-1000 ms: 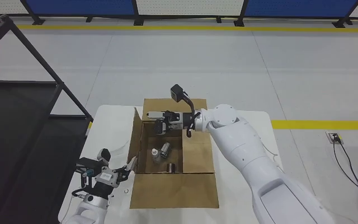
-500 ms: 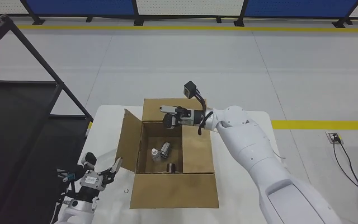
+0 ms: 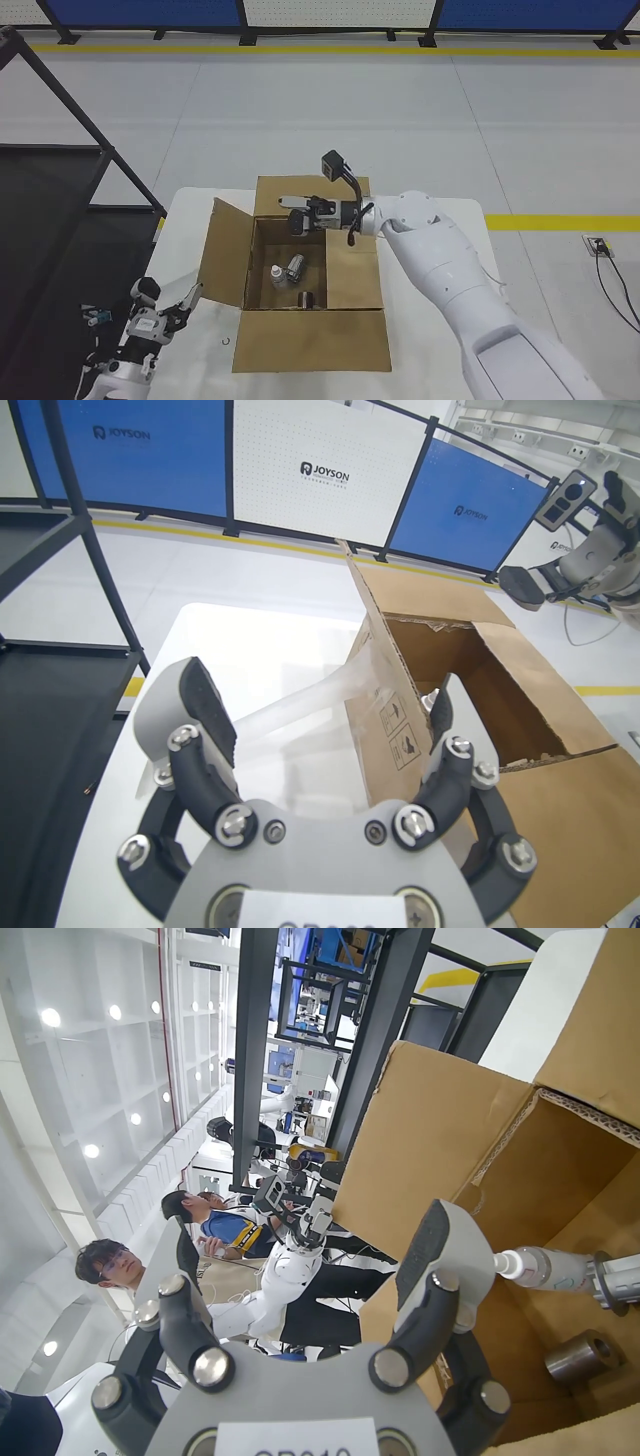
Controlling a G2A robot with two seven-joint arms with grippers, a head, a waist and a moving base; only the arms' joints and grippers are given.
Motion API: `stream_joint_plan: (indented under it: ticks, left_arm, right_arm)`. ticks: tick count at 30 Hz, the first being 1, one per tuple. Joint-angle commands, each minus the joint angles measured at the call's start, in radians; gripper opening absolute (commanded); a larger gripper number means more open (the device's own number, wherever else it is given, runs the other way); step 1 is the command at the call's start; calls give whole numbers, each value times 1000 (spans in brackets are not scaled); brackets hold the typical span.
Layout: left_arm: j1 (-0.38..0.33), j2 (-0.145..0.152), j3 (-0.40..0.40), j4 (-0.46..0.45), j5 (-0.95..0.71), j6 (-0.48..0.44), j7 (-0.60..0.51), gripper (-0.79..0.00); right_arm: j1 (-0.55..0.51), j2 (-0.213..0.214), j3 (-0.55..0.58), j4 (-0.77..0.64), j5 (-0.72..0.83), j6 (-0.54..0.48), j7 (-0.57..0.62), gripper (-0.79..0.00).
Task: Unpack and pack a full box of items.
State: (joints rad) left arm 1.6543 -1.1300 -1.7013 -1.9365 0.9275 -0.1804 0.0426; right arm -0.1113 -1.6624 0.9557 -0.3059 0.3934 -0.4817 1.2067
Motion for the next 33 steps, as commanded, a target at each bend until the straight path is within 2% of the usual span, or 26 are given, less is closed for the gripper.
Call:
stream_joint_plan:
  ticks: [1,6,12,18,26,29,33]
  left_arm:
    - [6,0,6,-8,0,-28,-2,0]
    - [12,0,-10,0,-35,-64,-11,0]
    - [9,-1,-42,57,-93,-77,-32,0]
    - [10,1,-89,119,-228,-155,-73,0]
    - [24,1,-142,142,-304,-220,-62,0]
    - [17,2,-138,171,-304,-219,-98,0]
    - [-21,8,-113,225,-289,-247,-199,0]
  right_arm:
    - [-3,-8,-12,-5,-18,12,-26,0]
    - [-5,-28,-33,-5,-35,40,-34,0]
    - [-2,-51,-48,14,-40,64,-30,0]
    - [5,-68,-58,31,-49,66,-31,0]
    - [16,-79,-56,50,-52,60,-28,0]
    - [18,-82,-55,55,-53,61,-28,0]
    - [20,-84,-53,59,-55,61,-27,0]
